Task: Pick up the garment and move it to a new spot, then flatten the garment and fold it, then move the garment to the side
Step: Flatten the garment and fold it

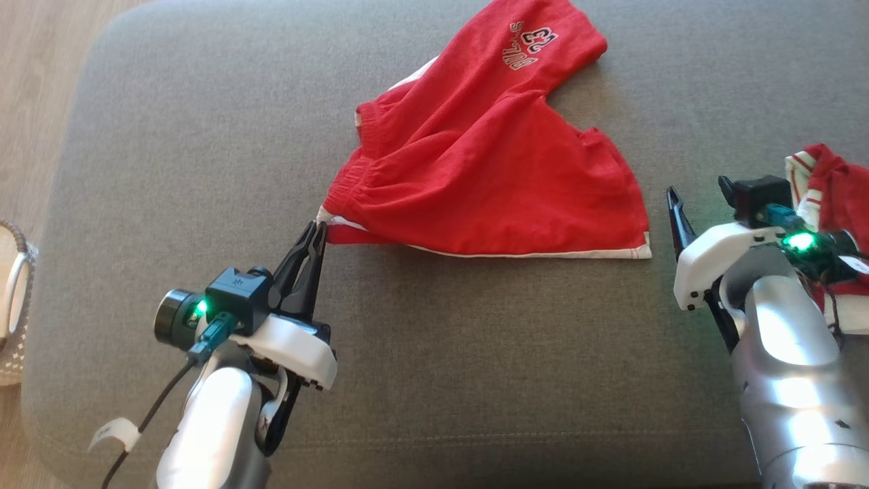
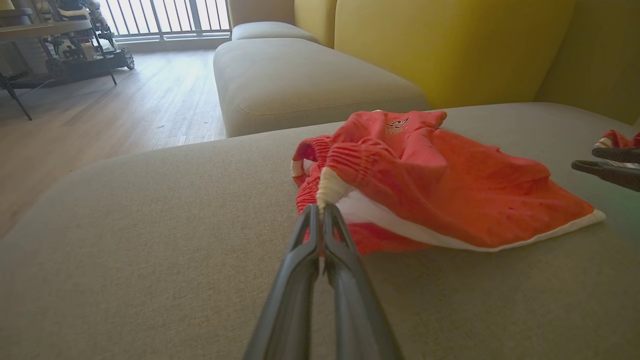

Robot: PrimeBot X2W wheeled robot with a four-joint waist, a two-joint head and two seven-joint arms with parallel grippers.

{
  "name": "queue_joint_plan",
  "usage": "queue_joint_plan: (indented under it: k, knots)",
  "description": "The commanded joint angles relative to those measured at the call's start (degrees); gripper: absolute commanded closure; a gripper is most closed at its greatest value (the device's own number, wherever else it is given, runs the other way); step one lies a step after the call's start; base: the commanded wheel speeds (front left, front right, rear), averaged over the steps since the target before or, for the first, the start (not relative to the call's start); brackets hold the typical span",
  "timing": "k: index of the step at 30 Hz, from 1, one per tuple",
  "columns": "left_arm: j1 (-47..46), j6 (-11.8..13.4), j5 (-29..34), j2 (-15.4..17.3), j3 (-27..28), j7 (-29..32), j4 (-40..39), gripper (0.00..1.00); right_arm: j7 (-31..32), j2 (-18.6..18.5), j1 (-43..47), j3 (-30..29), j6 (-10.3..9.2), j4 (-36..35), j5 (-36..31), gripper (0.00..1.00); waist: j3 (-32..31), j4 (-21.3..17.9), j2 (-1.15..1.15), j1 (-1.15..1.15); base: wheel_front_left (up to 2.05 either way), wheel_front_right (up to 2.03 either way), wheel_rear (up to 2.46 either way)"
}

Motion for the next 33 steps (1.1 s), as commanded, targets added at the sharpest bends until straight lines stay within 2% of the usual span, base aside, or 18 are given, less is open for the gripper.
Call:
queue_joint_plan:
  k: [1, 5, 11, 14, 24, 33]
  knots:
    - [-0.37, -0.21, 0.63, 0.71, 1.94, -0.46, -1.59, 1.0, -1.37, 0.84, -0.21, 0.28, -0.02, -1.04, 2.55, 0.0, -0.85, -0.5, 0.0, 0.0, 0.0, 0.0, 0.0]
    - [0.15, -0.17, 0.64, 0.26, 1.63, -0.46, -1.64, 1.0, -2.71, 1.08, 1.88, 2.36, -0.02, -0.15, 11.32, 0.0, -1.9, -1.0, 0.0, 0.0, 0.0, 0.0, 0.0]
    - [0.95, -0.17, 0.78, -0.08, 1.39, -0.46, -1.73, 1.0, -3.44, 1.11, 6.94, 13.23, -0.02, -2.65, 26.49, 0.0, -2.71, -1.98, 0.0, 0.0, 0.0, 0.0, 0.0]
    - [1.1, -0.2, 0.89, -0.14, 1.42, -0.46, -1.8, 1.0, -3.52, 1.11, 9.41, 17.17, -0.02, -4.89, 31.43, 0.0, -2.74, -2.3, 0.0, 0.0, 0.0, 0.0, 0.0]
    - [0.37, -0.51, 1.2, -0.13, 0.97, -0.46, -1.83, 1.0, -2.85, 1.12, 9.9, 21.04, -0.02, -5.62, 37.59, 0.0, -1.72, -1.59, 0.0, 0.0, 0.0, 0.0, 0.0]
    - [-1.08, -0.67, 1.17, -0.28, 0.72, -0.46, -1.85, 1.0, -2.08, 1.12, 6.39, 19.3, -0.02, 0.19, 34.72, 0.0, -0.16, -0.03, 0.0, 0.0, 0.0, 0.0, 0.0]
